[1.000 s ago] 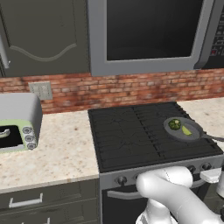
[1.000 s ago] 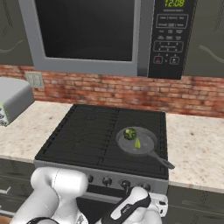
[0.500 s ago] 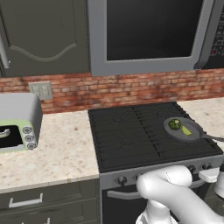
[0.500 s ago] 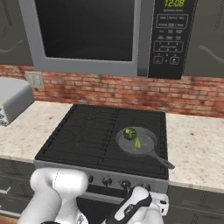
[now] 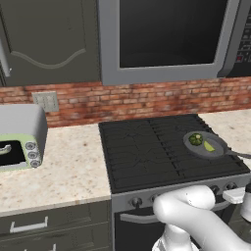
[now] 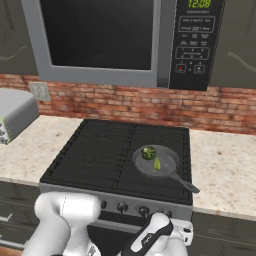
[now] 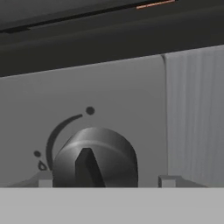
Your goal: Put the lemon wedge and broccoli in the pan. Then turn on the front right burner and set the heat to medium.
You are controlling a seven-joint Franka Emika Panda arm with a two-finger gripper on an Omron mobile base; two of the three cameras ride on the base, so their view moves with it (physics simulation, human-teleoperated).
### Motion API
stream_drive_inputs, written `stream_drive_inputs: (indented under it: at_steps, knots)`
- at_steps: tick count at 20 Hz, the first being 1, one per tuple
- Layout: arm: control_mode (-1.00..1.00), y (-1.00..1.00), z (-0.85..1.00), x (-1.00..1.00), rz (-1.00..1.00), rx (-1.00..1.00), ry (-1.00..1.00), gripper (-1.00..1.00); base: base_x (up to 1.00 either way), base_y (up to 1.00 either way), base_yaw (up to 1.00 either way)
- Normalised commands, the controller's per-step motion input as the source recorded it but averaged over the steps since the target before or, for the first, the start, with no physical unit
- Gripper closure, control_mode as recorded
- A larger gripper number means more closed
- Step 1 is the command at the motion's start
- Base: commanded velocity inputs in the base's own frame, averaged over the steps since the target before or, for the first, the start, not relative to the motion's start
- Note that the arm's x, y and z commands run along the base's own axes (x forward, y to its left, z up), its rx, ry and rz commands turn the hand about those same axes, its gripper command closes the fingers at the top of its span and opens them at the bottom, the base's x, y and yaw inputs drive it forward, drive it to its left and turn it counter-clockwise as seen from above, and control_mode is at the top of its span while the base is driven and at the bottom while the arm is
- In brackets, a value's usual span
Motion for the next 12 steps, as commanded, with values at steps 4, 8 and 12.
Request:
stream_drive_inputs:
  at_steps: [4, 8, 12]
  knots:
    - [-1.0, 0.0, 0.0, 0.0, 0.0, 0.0, 0.0, 1.0, 0.0, 0.0, 0.0]
    - [-1.0, 0.0, 0.0, -0.04, 0.0, 0.0, 0.0, 1.0, 0.0, 0.0, 0.0]
    - [-1.0, 0.0, 0.0, -0.08, 0.0, -0.02, -0.01, 1.0, 0.0, 0.0, 0.0]
